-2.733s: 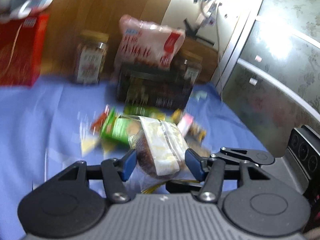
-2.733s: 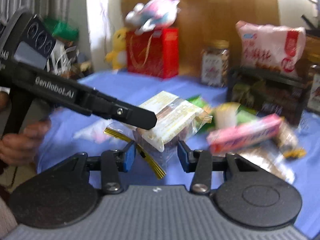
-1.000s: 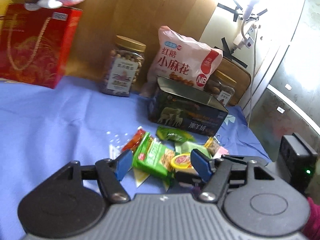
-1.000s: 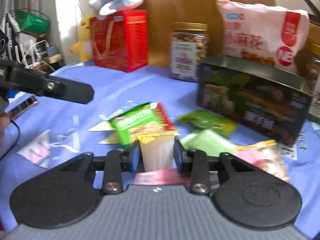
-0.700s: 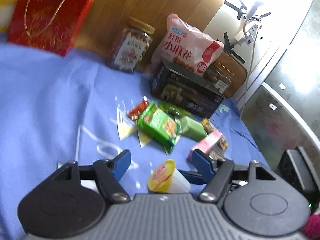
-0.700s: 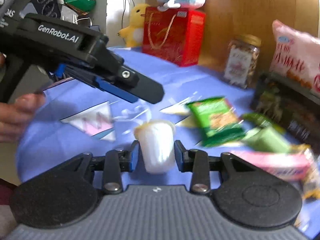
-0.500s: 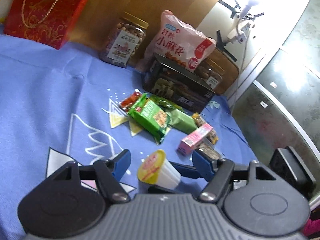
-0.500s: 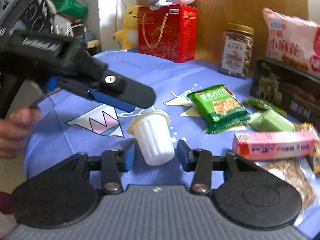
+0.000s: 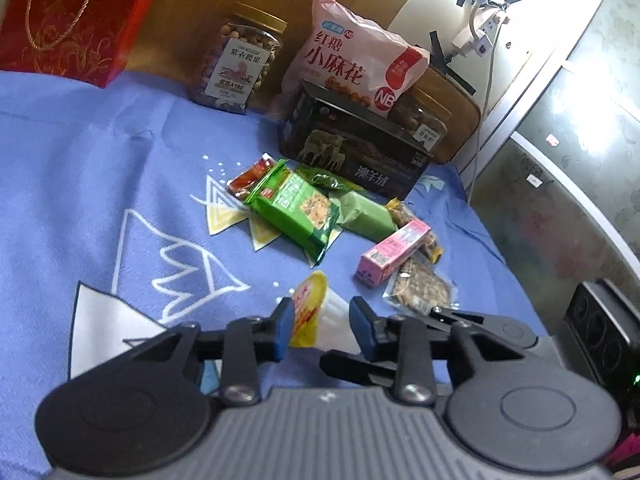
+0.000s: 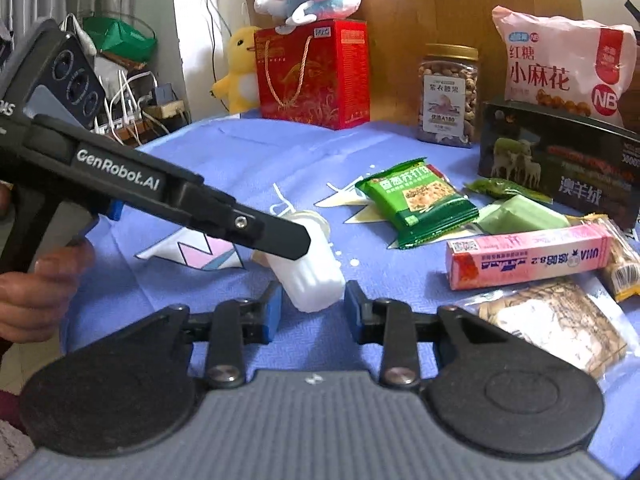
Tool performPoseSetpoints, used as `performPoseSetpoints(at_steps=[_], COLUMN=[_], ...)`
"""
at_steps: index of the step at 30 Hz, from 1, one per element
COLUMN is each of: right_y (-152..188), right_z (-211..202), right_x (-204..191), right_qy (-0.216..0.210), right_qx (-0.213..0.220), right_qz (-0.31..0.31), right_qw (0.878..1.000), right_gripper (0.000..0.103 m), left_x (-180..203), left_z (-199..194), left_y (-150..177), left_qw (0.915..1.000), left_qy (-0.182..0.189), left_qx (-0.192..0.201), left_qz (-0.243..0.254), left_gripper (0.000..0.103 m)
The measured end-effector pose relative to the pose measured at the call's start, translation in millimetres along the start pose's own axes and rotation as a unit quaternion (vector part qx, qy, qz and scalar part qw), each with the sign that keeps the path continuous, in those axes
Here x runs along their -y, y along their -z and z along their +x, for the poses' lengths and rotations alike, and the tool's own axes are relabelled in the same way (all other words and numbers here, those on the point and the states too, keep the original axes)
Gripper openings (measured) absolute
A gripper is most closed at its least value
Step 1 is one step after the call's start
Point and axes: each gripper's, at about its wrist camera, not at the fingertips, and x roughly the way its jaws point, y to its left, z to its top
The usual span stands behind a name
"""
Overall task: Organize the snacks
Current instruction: 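Lower the jelly cup into the metal tin and release it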
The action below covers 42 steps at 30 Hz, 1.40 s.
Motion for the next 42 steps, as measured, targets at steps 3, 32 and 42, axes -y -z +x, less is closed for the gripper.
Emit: performPoseSetpoints(at_steps=[3, 32, 42], right_y=[-7, -97, -76], right_z=[-6, 4, -38], right_x=[9, 238, 228], right_qy=[0.004, 0.198, 0.183], right_qx=[0.019, 0.085, 0.107], right_qz=[0.012, 0.019, 0.078], right_qw=[1.0, 0.976, 0.974], right_gripper=[0.036, 0.038, 0.041], left_x=[9, 115, 115], left_z=[3, 252, 208], left_y=[-15, -198, -180], left_qw=[0.9999, 0.9927, 0.9923], left_qy=[0.006, 0.026, 0.04], left_qx=[0.006, -0.024, 0.002], left_qz=[0.01, 0.116, 0.117], left_gripper=[0.03, 0.042, 0.047])
